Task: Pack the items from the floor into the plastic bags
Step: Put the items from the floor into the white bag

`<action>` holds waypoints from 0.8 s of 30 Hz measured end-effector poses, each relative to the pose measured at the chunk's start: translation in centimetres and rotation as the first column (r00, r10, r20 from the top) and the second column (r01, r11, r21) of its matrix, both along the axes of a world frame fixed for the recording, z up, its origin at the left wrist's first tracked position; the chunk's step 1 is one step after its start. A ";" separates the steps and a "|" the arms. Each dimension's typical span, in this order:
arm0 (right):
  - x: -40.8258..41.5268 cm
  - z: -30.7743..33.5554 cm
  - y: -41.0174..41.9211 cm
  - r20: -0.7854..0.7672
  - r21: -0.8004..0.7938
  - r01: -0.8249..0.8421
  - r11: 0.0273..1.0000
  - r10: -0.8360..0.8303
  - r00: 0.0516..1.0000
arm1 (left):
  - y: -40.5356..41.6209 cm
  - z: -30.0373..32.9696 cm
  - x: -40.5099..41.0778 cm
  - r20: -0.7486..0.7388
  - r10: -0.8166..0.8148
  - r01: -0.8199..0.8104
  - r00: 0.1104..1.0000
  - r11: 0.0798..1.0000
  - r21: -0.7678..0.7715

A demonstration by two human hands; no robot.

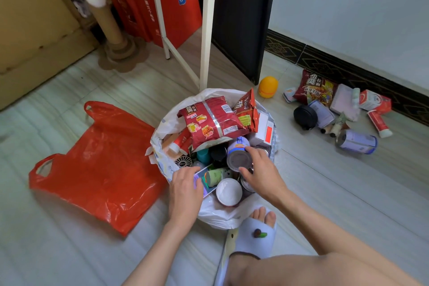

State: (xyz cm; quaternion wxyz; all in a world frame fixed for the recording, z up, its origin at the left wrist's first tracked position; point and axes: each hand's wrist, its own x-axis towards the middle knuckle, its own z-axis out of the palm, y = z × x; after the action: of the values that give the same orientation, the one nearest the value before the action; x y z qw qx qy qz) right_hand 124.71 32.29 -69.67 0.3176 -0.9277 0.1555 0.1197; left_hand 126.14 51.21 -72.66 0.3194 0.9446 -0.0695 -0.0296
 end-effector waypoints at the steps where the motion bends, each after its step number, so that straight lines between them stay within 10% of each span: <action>1: -0.3 -0.1 0.2 0.008 0.001 -0.034 0.999 0.034 0.999 | 0.5 -0.2 -0.3 0.022 0.068 -0.067 0.997 0.997 -0.035; 6: -1.2 -0.3 -0.2 0.017 0.047 -0.064 0.997 0.063 0.998 | 2.7 -1.1 -1.3 -0.388 0.487 -0.593 0.783 0.773 -0.227; 10: -1.6 -0.4 -0.6 -0.010 0.098 -0.027 0.995 0.028 1.000 | 3.0 -1.8 -2.0 -0.825 0.220 -0.732 0.521 0.612 -0.299; 19: -2.1 -0.4 -1.3 -0.020 0.155 -0.033 0.987 0.036 0.999 | 1.1 -2.1 -5.3 -0.970 0.059 -0.906 0.236 0.375 -0.197; 24: -1.9 -0.2 -1.4 -0.034 0.165 -0.063 0.984 0.070 0.997 | -0.4 -2.0 -5.5 -0.914 0.192 -0.902 0.358 0.323 -0.285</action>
State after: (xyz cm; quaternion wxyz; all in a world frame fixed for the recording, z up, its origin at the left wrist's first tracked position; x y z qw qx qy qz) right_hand 122.81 30.90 -69.89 0.3854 -0.9006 0.1205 0.1611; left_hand 120.63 50.82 -74.61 0.6722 0.5398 0.4381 -0.2546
